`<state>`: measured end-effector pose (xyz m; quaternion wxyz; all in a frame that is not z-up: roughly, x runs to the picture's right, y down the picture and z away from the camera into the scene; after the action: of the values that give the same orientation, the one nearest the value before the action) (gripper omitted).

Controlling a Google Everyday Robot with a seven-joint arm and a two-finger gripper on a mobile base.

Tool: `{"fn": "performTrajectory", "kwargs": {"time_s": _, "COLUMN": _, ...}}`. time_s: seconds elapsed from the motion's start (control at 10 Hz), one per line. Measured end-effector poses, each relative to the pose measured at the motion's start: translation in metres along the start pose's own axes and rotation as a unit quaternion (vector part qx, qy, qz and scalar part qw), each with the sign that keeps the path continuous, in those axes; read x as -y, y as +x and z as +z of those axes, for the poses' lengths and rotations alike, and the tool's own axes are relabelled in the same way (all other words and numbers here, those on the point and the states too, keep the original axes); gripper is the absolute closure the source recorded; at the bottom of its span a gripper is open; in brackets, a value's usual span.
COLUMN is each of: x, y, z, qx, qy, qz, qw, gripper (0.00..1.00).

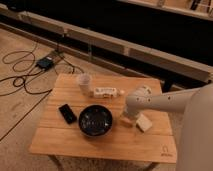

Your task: Place the white sponge in the ceramic cup

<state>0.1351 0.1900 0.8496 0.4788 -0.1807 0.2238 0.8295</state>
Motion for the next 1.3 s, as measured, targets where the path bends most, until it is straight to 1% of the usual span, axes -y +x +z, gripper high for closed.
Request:
{"fn": "performTrajectory", "kwargs": {"time_s": 0.2, "x": 0.001, "y": -0.010, "z": -0.002, "qx": 0.013, "qy": 0.001, "qz": -0.002, "qw": 0.9999, "gripper": 0.35}}
{"fn": "performTrajectory", "kwargs": {"time_s": 0.3, "x": 0.003, "y": -0.016, "z": -0.007, "qx": 0.022, "qy": 0.004, "qz": -0.007, "qw": 0.9997, "gripper": 0.35}}
{"fn": "performTrajectory", "kwargs": {"time_s": 0.4, "x": 0.003, "y": -0.018, "z": -0.011, "qx": 0.025, "qy": 0.004, "qz": -0.016, "qw": 0.9996, "gripper": 0.35}}
{"fn": "performTrajectory", "kwargs": {"time_s": 0.5, "x": 0.003, "y": -0.017, "z": -0.016, "qx": 0.024, "qy": 0.005, "qz": -0.028, "qw": 0.9993, "gripper": 0.35}}
{"fn": "performTrajectory", "kwargs": {"time_s": 0.6, "x": -0.004, "y": -0.014, "z": -0.026, "qx": 0.021, "qy": -0.003, "qz": -0.048, "qw": 0.9986, "gripper": 0.35}}
{"fn": "performTrajectory", "kwargs": {"time_s": 0.7, "x": -0.012, "y": -0.011, "z": -0.036, "qx": 0.020, "qy": -0.010, "qz": -0.072, "qw": 0.9972, "gripper": 0.35}}
{"fn": "performTrajectory", "kwargs": {"time_s": 0.8, "x": -0.014, "y": -0.008, "z": -0.044, "qx": 0.016, "qy": -0.009, "qz": -0.090, "qw": 0.9958, "gripper": 0.35}}
{"fn": "performTrajectory", "kwargs": {"time_s": 0.9, "x": -0.009, "y": -0.004, "z": -0.051, "qx": 0.007, "qy": -0.001, "qz": -0.113, "qw": 0.9936, "gripper": 0.35}}
{"fn": "performTrajectory", "kwargs": {"time_s": 1.0, "x": 0.002, "y": 0.001, "z": -0.056, "qx": -0.010, "qy": 0.014, "qz": -0.131, "qw": 0.9912, "gripper": 0.35}}
{"fn": "performTrajectory", "kwargs": {"time_s": 1.1, "x": 0.013, "y": 0.003, "z": -0.058, "qx": -0.020, "qy": 0.027, "qz": -0.140, "qw": 0.9897, "gripper": 0.35}}
{"fn": "performTrajectory", "kwargs": {"time_s": 1.3, "x": 0.041, "y": -0.002, "z": -0.062, "qx": -0.042, "qy": 0.066, "qz": -0.155, "qw": 0.9847, "gripper": 0.35}}
